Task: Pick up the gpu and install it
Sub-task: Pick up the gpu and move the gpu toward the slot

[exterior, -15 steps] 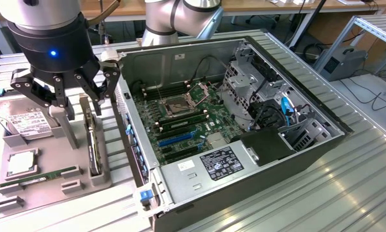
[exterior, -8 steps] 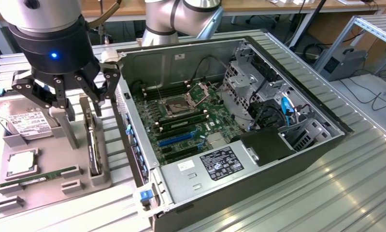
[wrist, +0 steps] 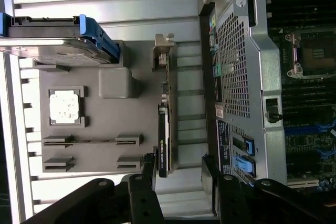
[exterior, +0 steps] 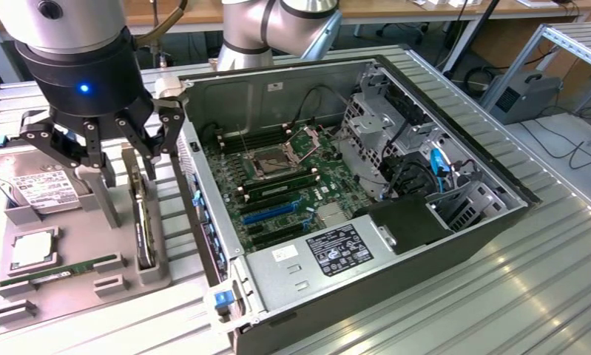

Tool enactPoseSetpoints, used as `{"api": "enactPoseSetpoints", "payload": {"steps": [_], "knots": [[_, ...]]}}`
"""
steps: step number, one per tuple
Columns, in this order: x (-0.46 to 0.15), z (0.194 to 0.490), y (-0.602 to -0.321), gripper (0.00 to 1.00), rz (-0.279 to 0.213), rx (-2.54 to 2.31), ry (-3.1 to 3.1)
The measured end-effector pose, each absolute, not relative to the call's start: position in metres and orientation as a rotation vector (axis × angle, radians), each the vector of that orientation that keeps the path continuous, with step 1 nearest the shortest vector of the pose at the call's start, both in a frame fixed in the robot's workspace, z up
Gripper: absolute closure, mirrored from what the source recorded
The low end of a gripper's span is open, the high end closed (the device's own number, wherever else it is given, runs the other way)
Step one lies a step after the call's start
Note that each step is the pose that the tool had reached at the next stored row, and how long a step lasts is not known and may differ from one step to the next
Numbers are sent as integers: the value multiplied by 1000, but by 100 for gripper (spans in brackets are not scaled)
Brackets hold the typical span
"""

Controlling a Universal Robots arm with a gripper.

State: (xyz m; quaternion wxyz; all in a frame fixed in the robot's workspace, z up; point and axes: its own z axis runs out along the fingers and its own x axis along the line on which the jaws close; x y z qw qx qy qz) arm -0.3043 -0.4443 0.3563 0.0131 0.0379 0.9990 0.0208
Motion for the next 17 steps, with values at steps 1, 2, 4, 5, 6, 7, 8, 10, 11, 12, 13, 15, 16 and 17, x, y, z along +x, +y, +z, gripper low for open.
{"api": "enactPoseSetpoints", "payload": {"steps": [1,2,4,5,6,7,8,10,11,12,13,15,16,17], "knots": [[-304,356,-444,52,65,118,3112],[-304,356,-444,52,65,118,3112],[-304,355,-444,52,65,118,3112],[-304,354,-444,52,65,118,3112],[-304,354,-444,52,65,118,3112],[-304,353,-444,52,65,118,3112],[-304,353,-444,52,65,118,3112],[-304,352,-444,52,65,118,3112],[-304,352,-444,52,65,118,3113],[-304,351,-444,52,65,118,3112],[-304,351,-444,52,65,118,3112],[-304,350,-444,52,65,118,3112],[-304,350,-444,52,65,118,3112],[-304,349,-444,52,65,118,3112]]}}
